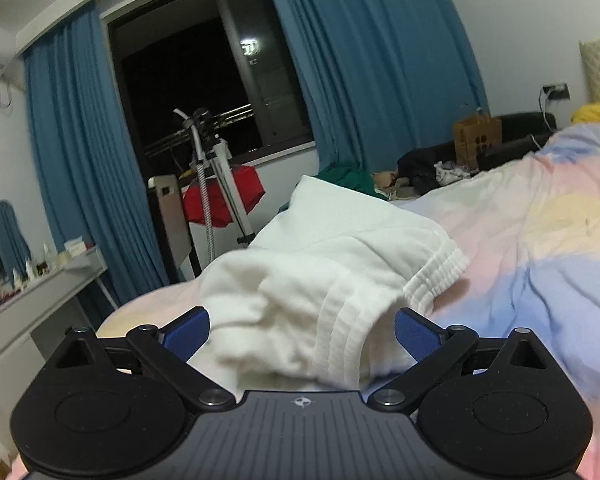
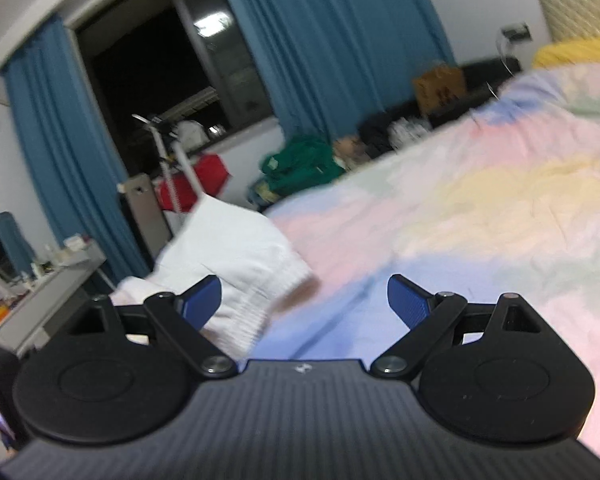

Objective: Fold clothes

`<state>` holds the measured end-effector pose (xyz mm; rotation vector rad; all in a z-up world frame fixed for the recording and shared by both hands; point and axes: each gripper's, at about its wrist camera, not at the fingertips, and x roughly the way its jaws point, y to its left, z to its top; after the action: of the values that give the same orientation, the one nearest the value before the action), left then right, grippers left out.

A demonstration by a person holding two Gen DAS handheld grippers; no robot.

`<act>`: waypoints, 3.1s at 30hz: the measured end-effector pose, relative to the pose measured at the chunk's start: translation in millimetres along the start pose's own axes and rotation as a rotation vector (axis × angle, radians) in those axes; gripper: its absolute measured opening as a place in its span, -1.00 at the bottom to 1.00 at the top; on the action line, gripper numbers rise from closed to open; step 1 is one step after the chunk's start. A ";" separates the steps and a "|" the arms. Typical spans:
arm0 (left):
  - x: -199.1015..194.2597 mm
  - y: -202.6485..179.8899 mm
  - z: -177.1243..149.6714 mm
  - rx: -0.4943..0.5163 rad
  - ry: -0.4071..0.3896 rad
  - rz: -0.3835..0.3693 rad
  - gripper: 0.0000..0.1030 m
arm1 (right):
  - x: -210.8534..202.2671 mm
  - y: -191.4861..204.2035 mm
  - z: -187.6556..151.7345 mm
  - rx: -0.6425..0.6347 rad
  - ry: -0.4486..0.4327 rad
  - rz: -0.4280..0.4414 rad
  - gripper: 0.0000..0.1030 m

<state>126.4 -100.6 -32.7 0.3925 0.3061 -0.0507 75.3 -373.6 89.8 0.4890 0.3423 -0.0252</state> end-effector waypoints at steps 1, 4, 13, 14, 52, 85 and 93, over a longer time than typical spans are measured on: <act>8.2 -4.0 3.2 0.011 -0.003 0.000 0.87 | 2.9 -5.2 -0.2 0.024 0.016 0.001 0.77; 28.8 -18.5 3.8 0.060 0.021 0.009 0.83 | 8.0 -10.6 -1.8 0.050 0.033 0.002 0.77; 68.5 -27.9 -1.0 0.085 0.069 0.058 0.71 | 34.9 -15.3 -10.6 0.051 0.081 -0.013 0.77; 73.2 -24.9 0.8 0.054 0.074 0.068 0.70 | 38.7 -15.7 -11.4 0.048 0.090 -0.018 0.77; -51.4 292.3 -46.7 -0.550 0.100 0.066 -0.71 | 12.6 48.1 -25.6 -0.246 0.125 0.203 0.77; -78.9 315.8 -96.1 -0.820 0.348 -0.004 0.13 | 77.3 106.0 -94.2 -0.400 0.379 0.153 -0.64; -126.7 310.3 -103.1 -0.996 0.227 -0.084 0.51 | 69.2 100.5 -87.1 -0.369 0.379 0.146 -0.64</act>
<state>9.7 224.2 29.5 -0.6076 0.5281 0.0666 123.5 -240.4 40.9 0.1478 0.6672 0.2712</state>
